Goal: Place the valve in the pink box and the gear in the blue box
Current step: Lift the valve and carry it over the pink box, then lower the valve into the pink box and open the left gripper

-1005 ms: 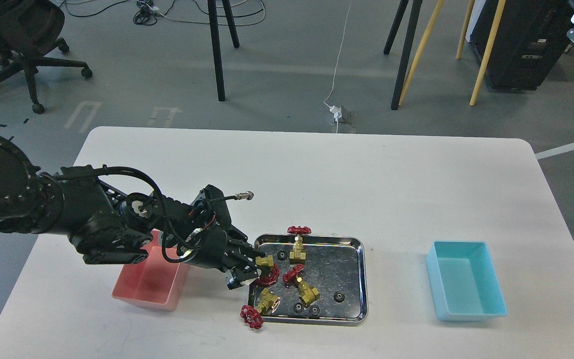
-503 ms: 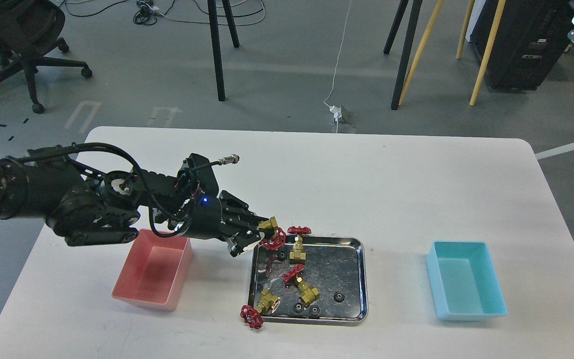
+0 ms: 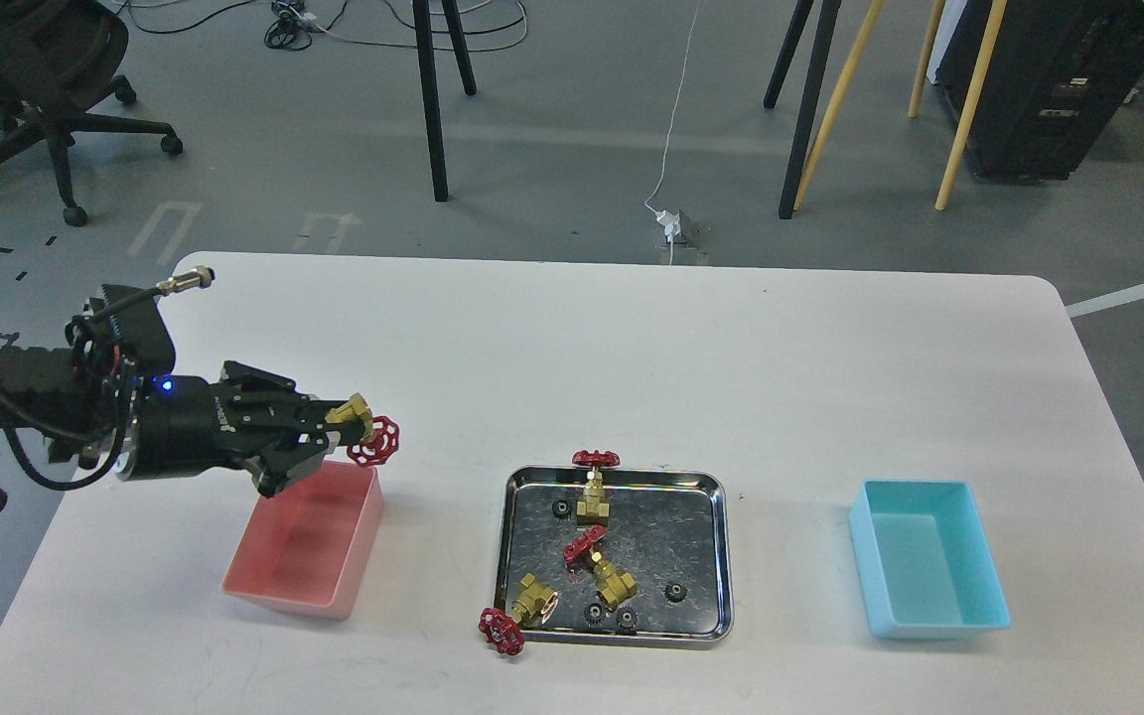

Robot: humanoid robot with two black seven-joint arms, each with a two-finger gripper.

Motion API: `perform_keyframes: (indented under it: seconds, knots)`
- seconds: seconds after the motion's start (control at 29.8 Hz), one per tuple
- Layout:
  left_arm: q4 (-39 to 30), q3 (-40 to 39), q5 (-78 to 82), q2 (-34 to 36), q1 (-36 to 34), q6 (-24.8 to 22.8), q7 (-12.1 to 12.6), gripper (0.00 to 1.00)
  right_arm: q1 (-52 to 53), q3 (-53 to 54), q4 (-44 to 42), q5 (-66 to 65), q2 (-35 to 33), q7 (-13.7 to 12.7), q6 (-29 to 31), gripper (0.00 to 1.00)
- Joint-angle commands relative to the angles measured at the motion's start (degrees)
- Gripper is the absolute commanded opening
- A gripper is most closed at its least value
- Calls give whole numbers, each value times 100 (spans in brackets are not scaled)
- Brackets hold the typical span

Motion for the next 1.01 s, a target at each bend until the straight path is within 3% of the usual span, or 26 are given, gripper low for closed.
perform_keyframes:
  seconds: [0.0,0.2,0.47,0.67,0.97]
  knots:
    - [-8,-129,461,681,350,17,1,7,-15,0,6,0,60,1,0,100]
    - [9,-392,647,929,1237,508,1,7,-15,-8,6,0,51,1,0,100]
    - [158,-1429,664,876,2240,535,1,8,-77,-17,24,0,43,-8,0,100]
    - [211,-1535,647,657,2320,518,1,8,-86,-17,24,0,-10,-8,0,100]
    - [844,-1535,603,199,2548,509,1,9,-103,-17,24,0,-19,-8,0,100]
